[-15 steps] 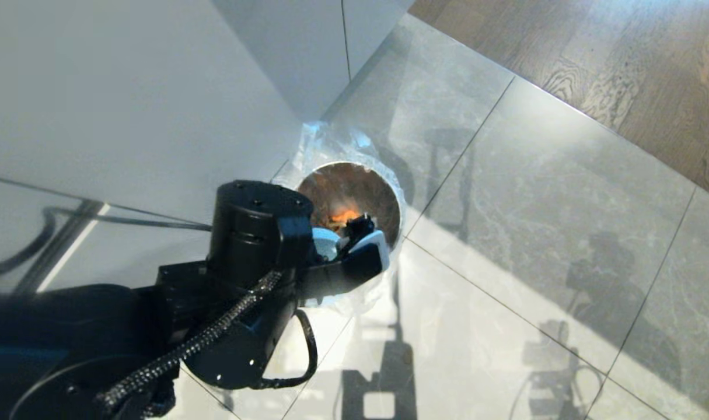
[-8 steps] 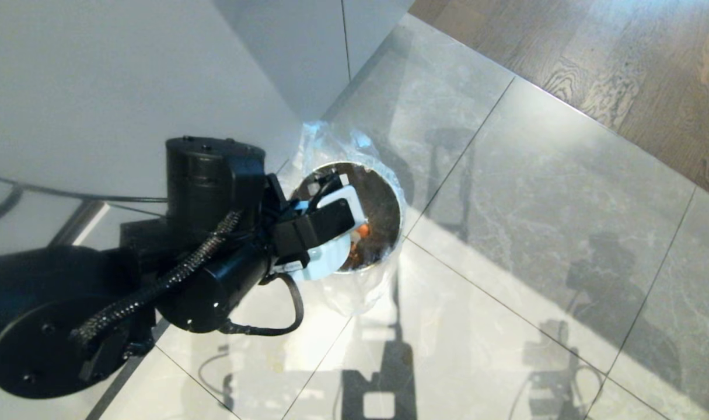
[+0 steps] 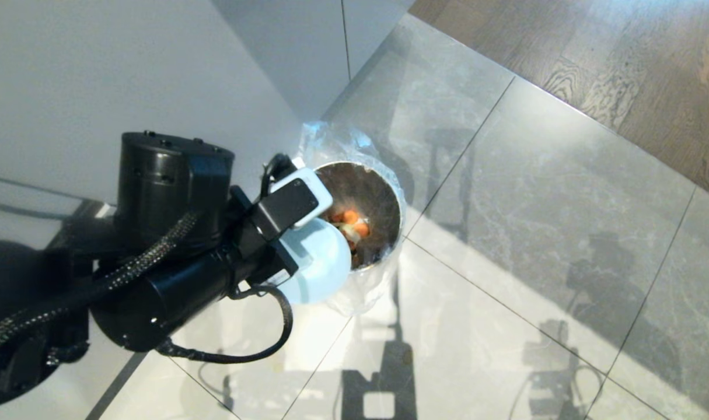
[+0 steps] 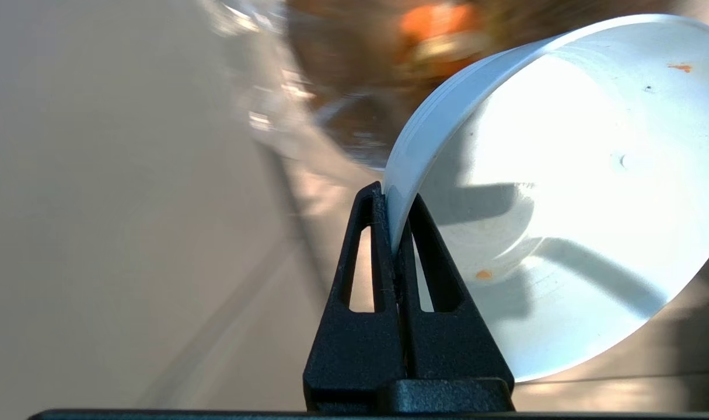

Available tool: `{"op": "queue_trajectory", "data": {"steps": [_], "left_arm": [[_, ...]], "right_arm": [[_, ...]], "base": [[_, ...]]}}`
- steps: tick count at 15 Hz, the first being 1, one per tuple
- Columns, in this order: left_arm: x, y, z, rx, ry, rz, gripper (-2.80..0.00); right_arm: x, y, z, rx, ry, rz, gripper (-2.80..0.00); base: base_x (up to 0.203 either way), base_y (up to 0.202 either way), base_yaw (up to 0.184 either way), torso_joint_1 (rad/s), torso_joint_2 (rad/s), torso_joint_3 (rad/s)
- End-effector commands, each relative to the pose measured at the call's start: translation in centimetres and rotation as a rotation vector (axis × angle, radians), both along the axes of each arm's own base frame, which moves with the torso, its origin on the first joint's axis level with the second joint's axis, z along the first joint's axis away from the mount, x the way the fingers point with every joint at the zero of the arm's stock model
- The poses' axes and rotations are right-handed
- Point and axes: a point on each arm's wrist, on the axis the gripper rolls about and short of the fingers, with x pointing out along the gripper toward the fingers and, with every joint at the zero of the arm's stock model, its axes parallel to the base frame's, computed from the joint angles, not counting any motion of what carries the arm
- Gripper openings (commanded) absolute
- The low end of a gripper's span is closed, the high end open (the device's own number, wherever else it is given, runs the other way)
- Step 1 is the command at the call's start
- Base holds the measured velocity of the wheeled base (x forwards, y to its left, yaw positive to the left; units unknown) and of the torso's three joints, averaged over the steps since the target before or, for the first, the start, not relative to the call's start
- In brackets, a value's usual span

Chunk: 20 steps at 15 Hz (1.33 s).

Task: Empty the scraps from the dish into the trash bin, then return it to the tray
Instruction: Put the bowl back to the table

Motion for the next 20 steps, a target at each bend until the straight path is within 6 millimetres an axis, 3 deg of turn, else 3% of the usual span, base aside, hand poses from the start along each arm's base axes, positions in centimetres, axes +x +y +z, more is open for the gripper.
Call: {"op": "queue_trajectory", "data": {"steps": [1,9,20], "left_arm": [[-0.8,0.6,0.4,-0.193,0.081,0.007,-2.80],[-1.9,5.1,0.2,-0.434,0.199,0.020,-2.80],[-6.6,10.1,-0.7,-0.519,0.086,0.068,-2.80]], "right_arm": [[0.0,0.0,0.0,0.001,-0.001,0.000,-2.80],[0.0,0.0,0.0,0.001,-0.001,0.000,-2.80],[0.0,0.0,0.0,0.001,-0.001,0.000,-2.80]], "base": [[0.000,0.000,0.000,0.000,0.00,0.000],[0.000,0.000,0.000,0.000,0.00,0.000],[0.000,0.000,0.000,0.000,0.00,0.000]]}}
